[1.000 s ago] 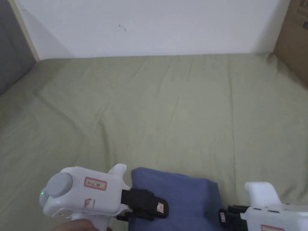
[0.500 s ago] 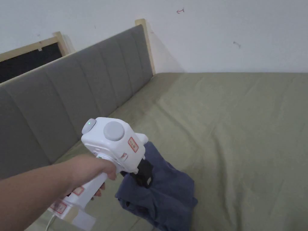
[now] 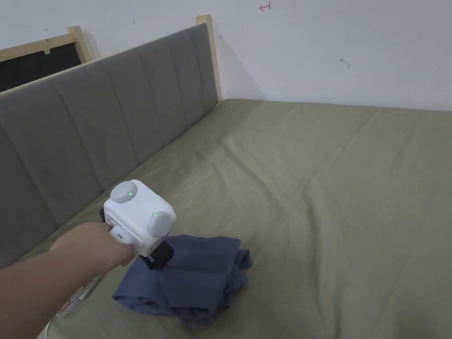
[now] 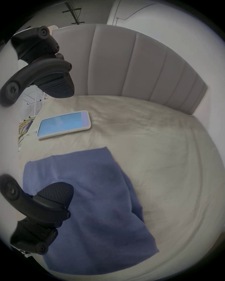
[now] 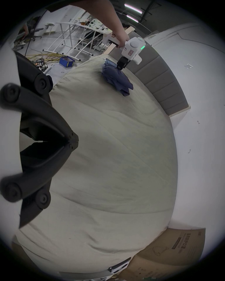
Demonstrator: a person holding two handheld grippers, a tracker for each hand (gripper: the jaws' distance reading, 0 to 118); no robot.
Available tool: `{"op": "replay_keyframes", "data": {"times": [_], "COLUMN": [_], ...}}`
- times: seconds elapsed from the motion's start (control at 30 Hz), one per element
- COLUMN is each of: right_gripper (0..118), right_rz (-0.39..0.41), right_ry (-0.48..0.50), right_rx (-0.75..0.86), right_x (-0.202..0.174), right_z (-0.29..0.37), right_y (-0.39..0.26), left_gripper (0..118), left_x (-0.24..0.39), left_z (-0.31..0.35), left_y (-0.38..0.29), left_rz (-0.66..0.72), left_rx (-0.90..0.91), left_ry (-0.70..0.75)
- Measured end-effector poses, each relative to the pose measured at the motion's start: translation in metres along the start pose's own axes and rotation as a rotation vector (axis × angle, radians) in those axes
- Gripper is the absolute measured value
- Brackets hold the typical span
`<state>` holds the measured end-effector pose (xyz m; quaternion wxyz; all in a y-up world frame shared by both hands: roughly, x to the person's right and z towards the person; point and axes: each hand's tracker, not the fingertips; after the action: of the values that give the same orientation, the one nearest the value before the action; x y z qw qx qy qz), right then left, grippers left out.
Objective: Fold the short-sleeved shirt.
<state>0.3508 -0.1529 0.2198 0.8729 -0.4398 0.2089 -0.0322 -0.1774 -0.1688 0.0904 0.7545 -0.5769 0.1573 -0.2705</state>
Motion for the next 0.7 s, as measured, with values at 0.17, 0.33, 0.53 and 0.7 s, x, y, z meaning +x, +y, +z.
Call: {"op": "replay_keyframes", "data": {"times": [0.17, 0.33, 0.53, 0.7], "right_gripper": [0, 0, 0, 0], "right_rz": [-0.028, 0.029, -0.022, -0.069], "right_ry": [-0.01, -0.073, -0.119, -0.136], "right_rx": [0.046, 0.186, 0.405, 0.576], "right_x": [0.012, 0.02, 0.037, 0.041], "right_z": [0.02, 0.059, 0.113, 0.173], "right_y": [-0.002, -0.004, -0.011, -0.007], "left_gripper": [112, 111, 0, 0], "left_x": [-0.011, 0.008, 0.08, 0.12], "left_z": [0.044, 0.101, 0.183, 0.263], "left_y": [-0.011, -0.052, -0.079, -0.082], "left_rz": [0.335, 0.848, 0.93, 0.713], "left_rx": [0.116, 0.446, 0.668, 0.88], "left_ry": [-0.268, -0.965, -0.935, -0.798]}}
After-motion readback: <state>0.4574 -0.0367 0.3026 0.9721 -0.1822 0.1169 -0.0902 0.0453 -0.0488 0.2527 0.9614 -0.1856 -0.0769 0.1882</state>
